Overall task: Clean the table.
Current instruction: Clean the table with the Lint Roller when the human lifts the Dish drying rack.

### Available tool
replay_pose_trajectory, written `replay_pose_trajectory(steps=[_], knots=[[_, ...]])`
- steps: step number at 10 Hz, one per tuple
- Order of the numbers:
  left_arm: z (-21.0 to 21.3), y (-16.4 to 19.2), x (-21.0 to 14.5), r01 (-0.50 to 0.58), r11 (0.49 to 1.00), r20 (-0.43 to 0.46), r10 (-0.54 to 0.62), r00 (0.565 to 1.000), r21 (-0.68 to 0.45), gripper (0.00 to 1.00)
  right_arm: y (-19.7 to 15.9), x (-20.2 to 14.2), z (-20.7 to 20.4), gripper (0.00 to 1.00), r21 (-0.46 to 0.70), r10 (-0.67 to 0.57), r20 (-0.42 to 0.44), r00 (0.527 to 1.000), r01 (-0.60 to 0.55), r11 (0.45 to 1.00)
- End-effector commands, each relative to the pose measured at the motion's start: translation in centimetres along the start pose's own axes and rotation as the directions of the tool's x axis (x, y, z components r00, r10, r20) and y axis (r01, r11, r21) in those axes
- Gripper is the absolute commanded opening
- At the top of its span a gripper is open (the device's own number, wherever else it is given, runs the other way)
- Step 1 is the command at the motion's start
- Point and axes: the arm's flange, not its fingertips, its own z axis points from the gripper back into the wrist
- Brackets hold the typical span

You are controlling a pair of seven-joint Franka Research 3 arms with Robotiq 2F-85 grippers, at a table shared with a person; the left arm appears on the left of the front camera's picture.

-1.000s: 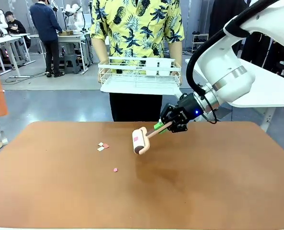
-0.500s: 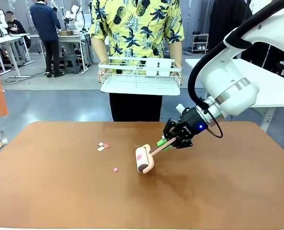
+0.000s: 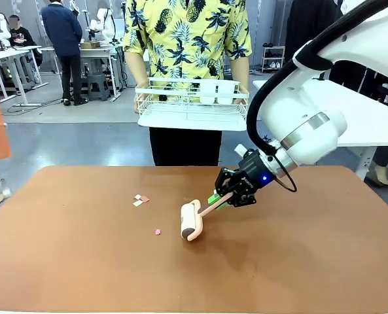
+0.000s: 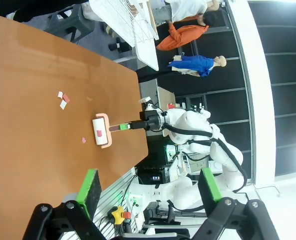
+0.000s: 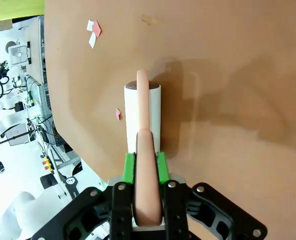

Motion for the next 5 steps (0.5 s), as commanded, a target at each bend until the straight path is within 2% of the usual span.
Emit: replay_pose_trajectory(steps=[1,5], knots=[[0.3,-0.3,-0.1,0.007,1.000,0.005,-0.007,1.000,-0.010,1.00,-0.2,0.0,-2.2,0.21,0.006,-0.030,-0.017,0.999,0.030,1.000],[0.3,-0.3,-0.1,0.007,1.000,0.005,-0.007,1.000,-0.010,1.00,0.9,-0.9,-6.5,0.21,0.059,-0.067,-0.043,0.997,0.069,0.996]])
